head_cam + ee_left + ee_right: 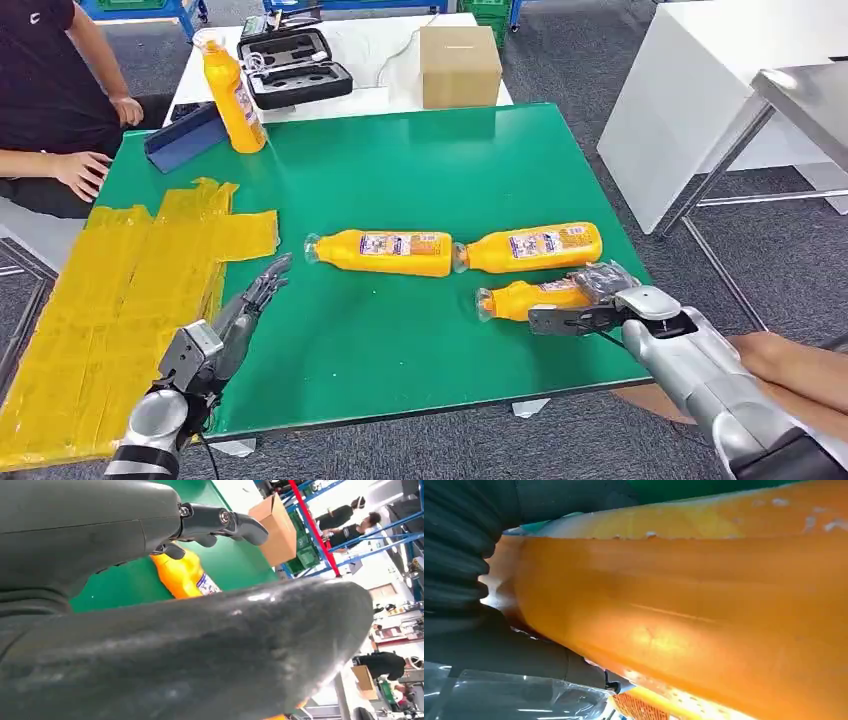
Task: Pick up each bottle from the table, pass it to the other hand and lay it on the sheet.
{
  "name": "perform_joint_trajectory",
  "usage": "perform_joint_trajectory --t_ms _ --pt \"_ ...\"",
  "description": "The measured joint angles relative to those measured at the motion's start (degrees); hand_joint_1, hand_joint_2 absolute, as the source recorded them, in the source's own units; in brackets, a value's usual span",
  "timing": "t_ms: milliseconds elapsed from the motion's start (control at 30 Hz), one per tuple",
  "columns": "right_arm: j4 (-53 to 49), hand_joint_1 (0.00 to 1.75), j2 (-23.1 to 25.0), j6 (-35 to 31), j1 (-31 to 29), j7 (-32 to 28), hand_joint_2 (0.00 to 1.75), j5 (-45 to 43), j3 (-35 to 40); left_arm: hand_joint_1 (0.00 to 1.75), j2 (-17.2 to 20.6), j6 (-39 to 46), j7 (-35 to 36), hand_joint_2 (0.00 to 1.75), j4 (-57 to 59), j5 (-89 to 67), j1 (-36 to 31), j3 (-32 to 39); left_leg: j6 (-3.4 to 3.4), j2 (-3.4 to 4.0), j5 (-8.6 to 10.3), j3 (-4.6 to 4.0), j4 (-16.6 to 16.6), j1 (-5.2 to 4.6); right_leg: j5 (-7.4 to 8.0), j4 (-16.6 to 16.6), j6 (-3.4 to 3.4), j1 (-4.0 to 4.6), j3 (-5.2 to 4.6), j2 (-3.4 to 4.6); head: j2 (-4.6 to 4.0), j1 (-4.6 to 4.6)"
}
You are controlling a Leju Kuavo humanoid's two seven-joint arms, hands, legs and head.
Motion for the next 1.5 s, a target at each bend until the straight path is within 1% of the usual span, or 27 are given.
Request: perform_joint_trajectory --t_ms 200,400,433,533,567,600,667,767,833,900,1000,1067,1233,1367,1500 --pt "0.07 1.75 0.04 1.42 -0.26 0.00 1.75 -1.51 -0.09 0.00 0.02 0.00 0.00 0.00 0.35 0.22 -0.18 0.00 0.00 0.00 -0.01 0.01 0.00 0.01 -0.01 -0.01 -0.01 0.01 0.01 0.00 0.00 0.00" --pt "-0.94 1.75 -0.04 2.80 -0.34 -0.88 1.75 -8.22 -1.12 0.00 0.07 0.20 0.29 0.00 1.20 0.57 -0.35 -0.22 0.01 -0.02 0.03 0.00 0.00 0.01 0.01 0.01 0.00 0.01 0.07 -0.01 0.00 0.00" --pt "-1.40 1.75 0.02 2.73 -0.22 -1.42 1.75 -10.08 -1.58 0.00 0.09 0.20 0.70 1.75 1.42 0.72 -0.44 -0.24 0.01 -0.02 0.04 -0.01 0.00 0.01 0.02 0.02 0.00 0.01 0.09 -0.01 0.00 0.00" --pt "-4.90 1.75 0.48 2.01 0.30 -3.65 1.75 -18.42 -4.66 0.00 0.15 0.20 1.62 1.75 2.21 2.51 -0.52 -0.18 -0.01 -0.01 0.05 -0.16 -0.01 -0.02 0.17 0.06 -0.03 0.00 0.01 0.01 0.00 0.00" --pt "-6.81 1.75 0.90 1.97 0.62 -3.23 1.75 -20.73 -5.78 0.00 0.15 0.17 1.82 1.75 2.23 3.00 -0.44 -0.04 -0.05 0.07 0.07 -0.25 -0.01 -0.02 0.23 0.06 -0.10 0.00 -0.16 0.04 0.00 -0.02" --pt "-9.25 1.75 1.29 1.77 0.94 -2.47 1.75 -22.89 -6.95 0.00 0.13 0.15 2.12 1.75 2.23 3.65 -0.37 0.09 -0.07 0.10 0.17 -0.46 -0.01 -0.03 0.31 0.09 -0.01 -0.02 -0.38 0.08 0.00 -0.02" --pt "-14.45 1.75 2.66 0.44 0.93 -2.08 1.75 -25.78 -9.47 0.00 -0.15 -0.28 3.21 1.75 2.23 5.00 -0.18 0.55 -0.03 0.08 0.48 -0.98 0.00 -0.04 0.49 0.14 -0.08 -0.04 -0.95 0.06 0.00 -0.09" --pt "-20.77 1.75 5.64 -0.83 -0.92 -0.52 1.75 -27.32 -14.04 0.00 -0.77 -1.86 3.78 1.75 2.21 8.51 0.27 1.29 -0.08 -0.10 0.78 -1.51 0.00 0.04 0.50 0.23 -0.07 0.04 -1.38 -0.07 0.00 -0.02" --pt "-22.67 1.75 8.75 -1.79 -3.74 2.08 1.75 -26.33 -15.13 0.00 -1.68 -3.00 4.37 1.75 2.23 11.61 -0.32 1.84 -0.16 -0.09 0.90 -1.74 0.00 0.03 0.60 0.28 -0.02 0.03 -1.67 -0.07 0.00 -0.04" --pt "-22.84 1.75 12.16 -3.71 -6.80 3.78 1.75 -24.64 -15.26 0.00 -2.97 -1.63 5.07 1.75 2.27 13.05 -2.14 2.01 -0.12 -0.09 0.99 -1.89 0.00 0.04 0.71 0.28 -0.12 0.05 -1.82 -0.07 0.00 0.02" --pt "-20.84 1.75 18.08 -6.12 -10.04 4.15 1.75 -23.67 -15.17 0.00 -5.71 3.23 5.90 1.75 2.77 13.53 -5.64 2.01 -0.13 -0.08 1.03 -1.93 0.00 0.04 0.75 0.28 -0.11 0.05 -1.86 -0.07 0.00 0.00" --pt "-18.53 1.75 21.41 -7.06 -11.69 4.15 1.75 -23.32 -14.91 0.00 -7.22 4.90 6.25 1.75 3.72 14.49 -8.02 1.99 -0.14 -0.08 1.07 -1.94 0.00 0.04 0.77 0.28 -0.09 0.04 -1.87 -0.07 0.00 0.00" --pt "-10.87 1.75 29.47 -7.91 -14.95 4.09 1.75 -22.86 -14.01 0.00 -10.25 5.62 6.19 1.75 6.91 17.18 -12.27 1.77 -0.14 -0.10 1.10 -1.97 0.00 0.04 0.78 0.30 -0.09 0.04 -1.89 -0.08 0.00 0.00" --pt "-4.52 1.75 35.57 -8.57 -15.59 2.37 1.75 -22.82 -12.55 0.00 -12.74 4.98 6.23 1.75 9.13 21.06 -14.61 1.40 -0.14 -0.08 1.09 -1.98 0.00 0.04 0.78 0.30 -0.09 0.04 -1.94 -0.08 0.00 0.00" --pt "0.47 1.75 39.97 -8.98 -15.24 0.96 1.75 -21.88 -10.23 0.00 -13.95 5.90 6.23 1.75 10.54 22.86 -15.79 0.87 -0.15 -0.08 1.09 -2.09 0.00 0.04 0.77 0.30 -0.10 0.05 -2.06 -0.09 0.00 0.00"
